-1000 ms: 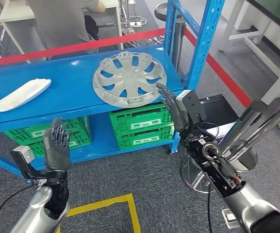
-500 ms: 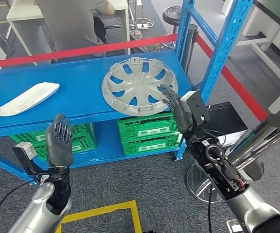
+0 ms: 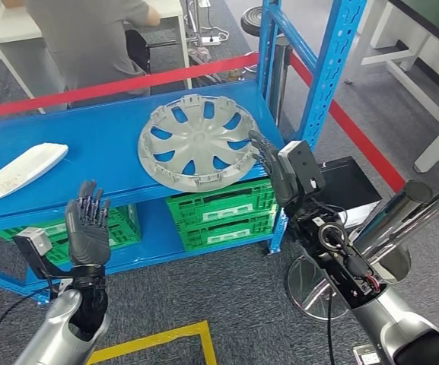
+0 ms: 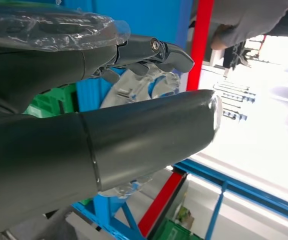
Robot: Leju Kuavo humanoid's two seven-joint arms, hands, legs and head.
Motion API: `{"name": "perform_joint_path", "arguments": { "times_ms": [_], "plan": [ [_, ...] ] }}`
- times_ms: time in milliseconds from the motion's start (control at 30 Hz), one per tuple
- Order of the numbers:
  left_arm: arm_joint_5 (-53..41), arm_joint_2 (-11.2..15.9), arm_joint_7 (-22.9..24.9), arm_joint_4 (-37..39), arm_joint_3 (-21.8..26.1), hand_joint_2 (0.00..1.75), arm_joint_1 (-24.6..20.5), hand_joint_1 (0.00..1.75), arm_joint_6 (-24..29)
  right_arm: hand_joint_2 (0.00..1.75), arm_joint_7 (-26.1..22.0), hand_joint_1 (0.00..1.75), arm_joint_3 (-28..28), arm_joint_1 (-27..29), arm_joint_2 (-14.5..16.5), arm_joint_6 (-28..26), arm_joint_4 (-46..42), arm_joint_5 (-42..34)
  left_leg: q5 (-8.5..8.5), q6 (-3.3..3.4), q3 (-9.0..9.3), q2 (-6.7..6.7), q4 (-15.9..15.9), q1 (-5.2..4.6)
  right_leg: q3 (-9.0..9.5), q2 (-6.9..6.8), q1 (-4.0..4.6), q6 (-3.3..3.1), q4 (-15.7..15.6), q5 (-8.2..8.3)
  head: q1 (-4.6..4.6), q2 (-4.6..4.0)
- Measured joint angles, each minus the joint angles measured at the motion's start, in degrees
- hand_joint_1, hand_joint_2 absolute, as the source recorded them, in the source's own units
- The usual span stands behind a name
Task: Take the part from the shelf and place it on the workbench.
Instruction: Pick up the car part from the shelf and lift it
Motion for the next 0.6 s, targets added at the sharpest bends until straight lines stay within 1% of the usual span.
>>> {"name": "perform_joint_path", "arguments": {
  "times_ms": [33, 67, 100, 133, 167, 200, 233, 267, 300, 333, 367, 400, 433, 467, 500, 533, 567, 600],
  "plan": [
    [0.0, 0.0, -0.01, 0.0, 0.0, 0.0, -0.1, 0.0, 0.0, 0.0, 0.0, 0.0, 0.01, -0.02, 0.0, 0.01, 0.0, 0.01, 1.69, 0.69, 1.76, 0.0, -3.99, -0.3, 0.33, 0.08, 0.18, 0.1, -0.04, -0.36, 0.04, 0.0],
    [0.0, 0.0, -0.03, 0.0, 0.0, 0.0, -0.2, 0.0, 0.0, 0.0, 0.01, 0.0, 0.01, -0.01, 0.0, 0.01, 0.01, 0.0, 2.49, 1.14, 2.95, -0.01, -6.72, -0.63, 0.47, 0.12, 0.14, 0.28, -0.09, -0.65, 0.03, 0.0],
    [0.0, 0.01, -0.04, 0.0, 0.0, 0.0, -0.27, 0.0, 0.0, 0.0, 0.03, 0.0, 0.02, 0.01, 0.0, 0.03, 0.01, 0.0, 2.42, 1.38, 3.52, -0.02, -7.97, -0.88, 0.48, 0.16, 0.04, 0.52, -0.18, -0.86, 0.05, 0.0],
    [0.0, 0.03, -0.05, 0.0, 0.0, 0.0, -0.3, 0.0, 0.01, 0.0, 0.03, 0.0, 0.02, 0.01, 0.0, 0.06, 0.01, 0.0, 2.11, 1.33, 3.8, -0.03, -8.4, -0.99, 0.56, 0.2, 0.0, 0.82, -0.36, -1.0, 0.01, 0.0],
    [0.01, 0.02, -0.07, -0.01, 0.0, 0.0, -0.33, 0.0, 0.01, 0.0, 0.02, 0.0, -0.01, 0.03, 0.0, 0.13, -0.02, 0.01, 2.0, 1.26, 4.13, -0.02, -8.91, -0.84, 0.68, 0.14, -0.14, 1.1, -0.55, -1.21, -0.06, 0.0],
    [0.01, -0.01, -0.13, -0.02, 0.0, 0.0, -0.36, 0.0, 0.01, 0.0, -0.03, 0.0, -0.06, -0.01, -0.01, 0.19, -0.05, 0.03, 1.89, 1.28, 4.67, -0.03, -9.47, -0.6, 0.7, 0.0, -0.08, 1.37, -0.26, -1.55, -0.05, 0.0],
    [0.01, -0.06, -0.18, -0.03, 0.0, 0.0, -0.41, 0.0, 0.01, 0.0, -0.08, 0.0, -0.13, -0.12, -0.01, 0.26, -0.07, 0.05, 1.78, 1.35, 5.32, -0.02, -10.03, -0.33, 0.22, -0.16, -0.03, 1.61, 1.03, -2.3, 0.01, 0.0],
    [0.02, -0.15, -0.24, -0.04, 0.0, 0.0, -0.45, 0.0, 0.01, 0.0, -0.13, 0.0, -0.22, -0.22, -0.02, 0.33, -0.08, 0.08, 1.61, 1.42, 5.97, 0.0, -10.51, -0.07, -1.0, -0.32, 0.01, 1.83, 3.62, -3.46, 0.17, 0.0],
    [0.03, -0.21, -0.29, -0.03, 0.0, 0.0, -0.44, 0.0, 0.02, 0.0, -0.18, 0.0, -0.3, -0.29, -0.02, 0.38, -0.03, 0.09, 1.34, 1.5, 6.45, -0.03, -10.67, -0.04, -2.94, -0.44, -0.04, 2.03, 7.36, -4.88, 0.38, 0.0],
    [0.06, -0.26, -0.31, -0.01, 0.0, 0.0, -0.36, 0.0, 0.03, 0.0, -0.22, 0.0, -0.36, -0.27, -0.02, 0.47, 0.04, 0.09, 1.01, 1.55, 6.8, -0.02, -10.68, -0.01, -5.39, -0.47, -0.15, 2.21, 11.51, -6.24, 0.58, 0.0],
    [0.11, -0.29, -0.33, 0.01, 0.0, 0.0, -0.23, 0.0, 0.04, 0.0, -0.29, 0.0, -0.4, -0.17, -0.02, 0.61, 0.14, 0.09, 0.64, 1.5, 7.14, -0.03, -10.65, 0.02, -7.6, -0.49, -0.23, 2.41, 14.78, -6.88, 0.73, 0.0],
    [0.15, -0.3, -0.34, 0.03, 0.0, 0.0, -0.09, 0.0, 0.07, 0.0, -0.37, 0.0, -0.44, -0.07, -0.02, 0.76, 0.22, 0.09, 0.25, 1.4, 7.53, -0.04, -10.56, 0.06, -9.04, -0.52, -0.33, 2.58, 16.2, -6.38, 0.86, 0.0],
    [0.19, -0.32, -0.37, 0.04, 0.0, 0.0, 0.01, 0.0, 0.09, 0.0, -0.47, 0.0, -0.47, -0.02, -0.02, 0.9, 0.28, 0.09, -0.2, 1.25, 7.97, -0.07, -10.42, 0.13, -9.38, -0.56, -0.4, 2.74, 15.34, -4.67, 0.95, 0.0],
    [0.21, -0.34, -0.38, 0.04, 0.0, 0.0, 0.04, 0.0, 0.1, 0.0, -0.56, 0.0, -0.5, -0.03, -0.02, 0.99, 0.32, 0.1, -0.73, 1.03, 8.46, -0.1, -10.17, 0.23, -8.55, -0.62, -0.5, 2.9, 12.12, -1.85, 1.05, 0.0],
    [0.21, -0.36, -0.4, 0.05, 0.0, 0.0, 0.04, 0.0, 0.11, 0.0, -0.65, 0.0, -0.54, -0.07, -0.02, 1.06, 0.36, 0.1, -1.31, 0.74, 8.87, -0.14, -9.85, 0.31, -7.18, -0.67, -0.61, 3.09, 8.04, 0.91, 1.17, 0.0],
    [0.22, -0.38, -0.42, 0.06, 0.0, 0.0, -0.01, 0.0, 0.12, 0.0, -0.71, 0.0, -0.55, -0.13, -0.02, 1.11, 0.43, 0.11, -1.82, 0.43, 9.11, -0.21, -9.42, 0.28, -5.66, -0.67, -0.6, 3.19, 4.38, 2.78, 1.28, 0.0],
    [0.22, -0.38, -0.45, 0.07, 0.0, 0.0, -0.05, 0.0, 0.14, 0.0, -0.75, 0.0, -0.55, -0.17, -0.02, 1.18, 0.52, 0.11, -2.17, 0.13, 9.11, -0.28, -9.03, 0.23, -4.49, -0.65, -0.59, 3.03, 1.77, 3.66, 1.33, 0.0],
    [0.23, -0.38, -0.48, 0.09, 0.0, 0.0, -0.07, 0.0, 0.16, 0.0, -0.78, 0.0, -0.55, -0.16, -0.02, 1.25, 0.62, 0.13, -2.34, -0.11, 8.97, -0.33, -8.77, 0.14, -3.93, -0.59, -0.49, 2.76, 0.67, 3.55, 1.26, 0.0]
  ]
}}
